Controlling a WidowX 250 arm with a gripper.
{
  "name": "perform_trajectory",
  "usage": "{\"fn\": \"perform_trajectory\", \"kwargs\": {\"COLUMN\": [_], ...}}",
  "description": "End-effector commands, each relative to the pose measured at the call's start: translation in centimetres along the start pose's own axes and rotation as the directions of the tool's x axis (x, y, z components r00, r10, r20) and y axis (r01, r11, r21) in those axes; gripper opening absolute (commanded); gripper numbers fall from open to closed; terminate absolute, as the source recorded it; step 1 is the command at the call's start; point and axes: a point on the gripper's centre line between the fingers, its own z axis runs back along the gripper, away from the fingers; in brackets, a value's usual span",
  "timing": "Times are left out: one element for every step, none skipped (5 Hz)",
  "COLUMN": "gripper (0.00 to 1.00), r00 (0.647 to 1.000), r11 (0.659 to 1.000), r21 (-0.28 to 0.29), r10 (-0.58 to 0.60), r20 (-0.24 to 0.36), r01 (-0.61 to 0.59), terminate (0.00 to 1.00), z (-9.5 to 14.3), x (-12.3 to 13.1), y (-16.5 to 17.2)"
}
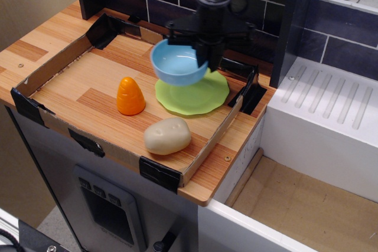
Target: Put bowl on plate
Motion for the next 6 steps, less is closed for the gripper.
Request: {"fn": "perform_trajectory", "kwargs": {"gripper": [0.00, 0.00, 0.00, 1.00, 1.00, 1.00], "r00": [0.998, 0.998, 0.998, 0.997, 0.998, 0.998], "r11": [1.000, 1.000, 1.000, 0.999, 0.999, 0.998], "r21": [-0.021, -0.003, -0.001, -0.026, -0.038, -0.054], "r10": [0.018, 0.007, 0.019, 0.026, 0.037, 0.038], "r20": [0.065, 0.065, 0.058, 0.071, 0.057, 0.059], "r01": [-0.017, -0.006, -0.019, -0.024, -0.034, -0.035], "terminate": [0.00, 0.00, 0.00, 0.00, 0.00, 0.00], "z": [-0.3, -1.6, -1.8, -0.7, -0.3, 0.7], "x": [0.1, -0.3, -0.4, -0.3, -0.1, 0.2], "y": [-0.9, -0.7, -0.6, -0.7, -1.0, -1.2]}}
